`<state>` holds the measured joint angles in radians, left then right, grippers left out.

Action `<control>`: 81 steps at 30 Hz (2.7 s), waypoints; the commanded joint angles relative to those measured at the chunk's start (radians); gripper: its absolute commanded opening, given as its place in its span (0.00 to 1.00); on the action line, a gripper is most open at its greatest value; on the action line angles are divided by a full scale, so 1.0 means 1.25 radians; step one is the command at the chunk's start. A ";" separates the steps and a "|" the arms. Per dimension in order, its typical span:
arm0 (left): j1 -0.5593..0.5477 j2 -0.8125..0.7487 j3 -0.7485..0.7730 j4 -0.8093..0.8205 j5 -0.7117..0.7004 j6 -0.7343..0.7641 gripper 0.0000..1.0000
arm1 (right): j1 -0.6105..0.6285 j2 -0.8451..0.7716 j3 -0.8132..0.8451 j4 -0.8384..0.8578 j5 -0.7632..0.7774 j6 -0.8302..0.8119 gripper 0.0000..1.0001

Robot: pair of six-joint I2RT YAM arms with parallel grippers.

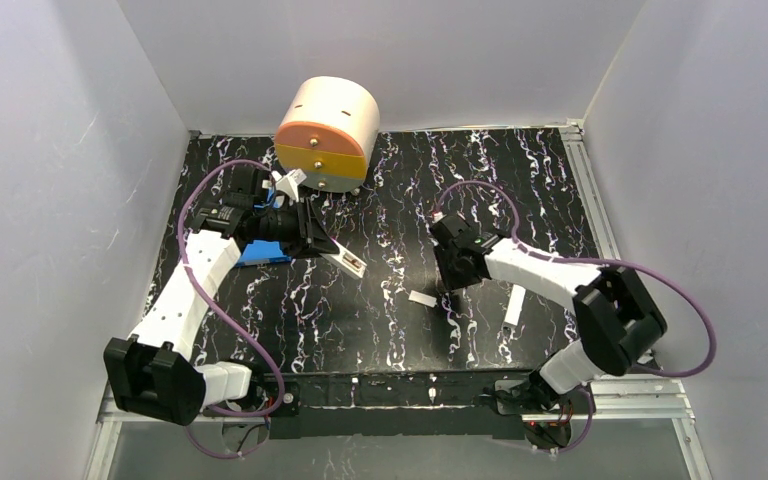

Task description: Load the batteries into the remote control

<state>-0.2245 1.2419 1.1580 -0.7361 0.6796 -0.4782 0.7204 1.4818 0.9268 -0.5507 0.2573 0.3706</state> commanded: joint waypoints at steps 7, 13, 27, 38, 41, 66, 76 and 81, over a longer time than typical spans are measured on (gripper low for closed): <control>0.003 -0.044 -0.019 0.069 0.205 0.082 0.00 | -0.011 -0.006 0.095 0.005 -0.115 -0.048 0.42; 0.003 -0.062 -0.019 0.135 0.315 0.133 0.00 | -0.011 -0.165 0.116 0.202 -0.542 -0.051 0.81; -0.003 -0.060 0.033 0.150 0.458 0.170 0.00 | -0.012 -0.142 0.147 0.476 -0.927 0.207 0.94; -0.002 -0.079 -0.003 0.355 0.456 0.003 0.00 | 0.021 -0.069 0.186 0.590 -1.013 0.301 0.52; -0.002 -0.089 -0.024 0.471 0.442 -0.090 0.11 | 0.023 -0.073 0.164 0.674 -1.017 0.360 0.30; -0.013 -0.192 -0.188 0.931 0.001 -0.698 0.72 | 0.031 -0.050 0.104 1.060 -0.737 0.589 0.24; -0.013 -0.187 -0.192 0.940 0.029 -0.684 0.47 | 0.038 -0.031 0.108 1.077 -0.761 0.625 0.24; -0.013 -0.174 -0.170 0.945 0.021 -0.663 0.39 | 0.040 -0.012 0.111 1.100 -0.791 0.663 0.24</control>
<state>-0.2359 1.0206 0.9237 0.3973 0.6949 -1.3308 0.7620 1.4521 1.0203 0.7429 -0.6865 1.1549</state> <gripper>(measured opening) 0.430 0.331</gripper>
